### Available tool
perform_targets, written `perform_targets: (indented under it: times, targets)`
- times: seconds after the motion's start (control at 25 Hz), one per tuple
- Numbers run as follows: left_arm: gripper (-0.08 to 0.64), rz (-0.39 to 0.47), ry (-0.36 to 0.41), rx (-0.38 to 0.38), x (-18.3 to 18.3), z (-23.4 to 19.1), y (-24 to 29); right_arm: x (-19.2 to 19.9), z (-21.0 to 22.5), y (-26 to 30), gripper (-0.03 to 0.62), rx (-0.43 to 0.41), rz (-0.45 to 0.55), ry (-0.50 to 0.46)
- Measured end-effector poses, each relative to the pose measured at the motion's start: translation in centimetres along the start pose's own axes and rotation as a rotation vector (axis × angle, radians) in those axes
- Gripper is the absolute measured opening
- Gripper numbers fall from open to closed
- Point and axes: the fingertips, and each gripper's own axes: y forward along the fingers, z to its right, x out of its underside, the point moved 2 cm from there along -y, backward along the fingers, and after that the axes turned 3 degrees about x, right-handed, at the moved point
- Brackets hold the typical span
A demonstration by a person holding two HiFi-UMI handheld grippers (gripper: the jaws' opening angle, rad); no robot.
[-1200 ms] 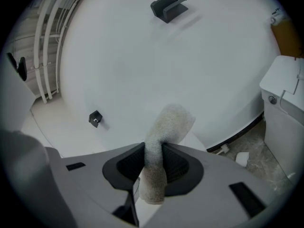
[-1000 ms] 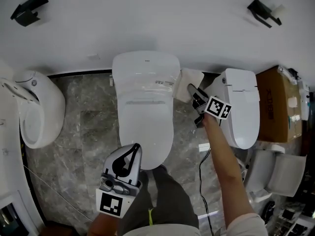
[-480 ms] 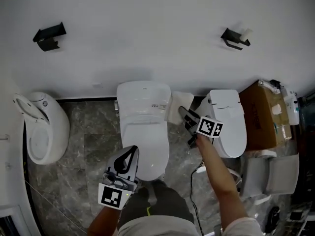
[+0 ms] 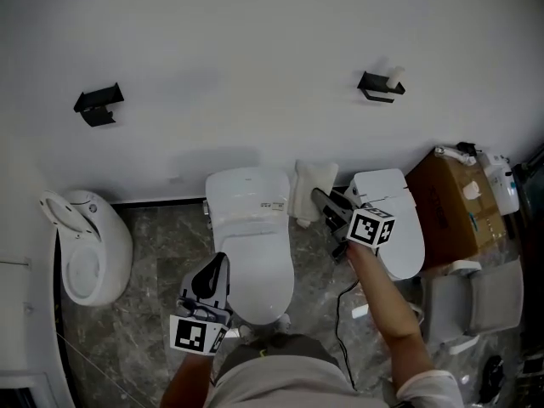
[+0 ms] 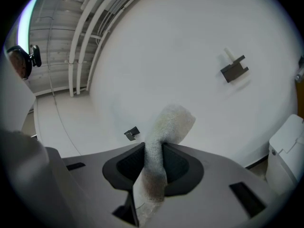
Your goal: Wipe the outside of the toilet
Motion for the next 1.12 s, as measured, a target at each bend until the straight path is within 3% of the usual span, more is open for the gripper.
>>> perform_targets:
  times: [0.36,0.56,1.12]
  targets:
    - [0.018,0.028,0.055,-0.041,-2.9,1.1,1.1,-3.8,-6.3,-5.7,0.117,-0.103,0.069,-0.22]
    - [0.017,0.032,0.065,-0.046,-3.4,2.3,1.8,-3.9,-7.9,-8.9,0.117,-0.145,0.081,-0.285]
    - [0.017,0.072,0.106,-0.05,-5.6,5.1,3.4,-6.4,-10.2,-16.5,0.117,-0.147,0.188,-0.518]
